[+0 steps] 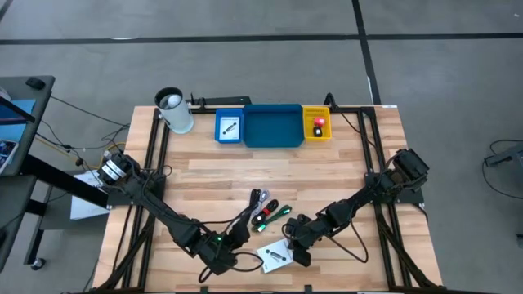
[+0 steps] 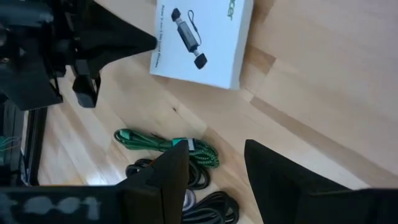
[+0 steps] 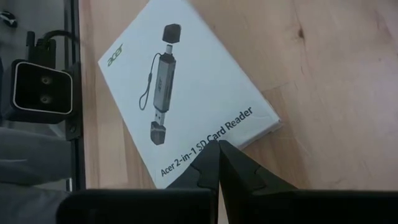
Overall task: Pick and place items into bin
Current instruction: Put the card reader box into the blue basket
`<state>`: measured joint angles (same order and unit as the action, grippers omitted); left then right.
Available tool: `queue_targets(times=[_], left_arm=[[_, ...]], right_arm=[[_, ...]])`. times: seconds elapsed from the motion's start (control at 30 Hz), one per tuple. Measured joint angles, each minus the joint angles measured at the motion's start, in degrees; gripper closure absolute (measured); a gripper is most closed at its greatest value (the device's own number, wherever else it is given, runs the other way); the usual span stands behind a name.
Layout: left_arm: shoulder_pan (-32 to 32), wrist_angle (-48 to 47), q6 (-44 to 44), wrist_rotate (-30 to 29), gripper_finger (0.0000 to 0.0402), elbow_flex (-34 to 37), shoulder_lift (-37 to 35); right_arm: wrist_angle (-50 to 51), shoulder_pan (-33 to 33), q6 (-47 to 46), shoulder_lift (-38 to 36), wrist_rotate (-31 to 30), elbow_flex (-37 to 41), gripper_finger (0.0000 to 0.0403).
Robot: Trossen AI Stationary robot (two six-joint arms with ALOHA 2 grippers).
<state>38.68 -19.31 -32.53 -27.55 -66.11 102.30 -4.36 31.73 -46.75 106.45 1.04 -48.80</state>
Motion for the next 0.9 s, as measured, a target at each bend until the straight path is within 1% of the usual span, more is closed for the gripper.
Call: queue_targets(times=[0.43,0.9], left_arm=[[-0.02,0.04,0.02,-0.13,0.0253,0.00,0.00],[0.00,3.47,-1.27,0.19,0.0253,-0.04,0.04]], right_arm=[[0.00,0.00,1.89,0.00,0.00,0.00,0.0403],[0.26,0.00,3.93,0.00,0.12,0.00,0.0403]])
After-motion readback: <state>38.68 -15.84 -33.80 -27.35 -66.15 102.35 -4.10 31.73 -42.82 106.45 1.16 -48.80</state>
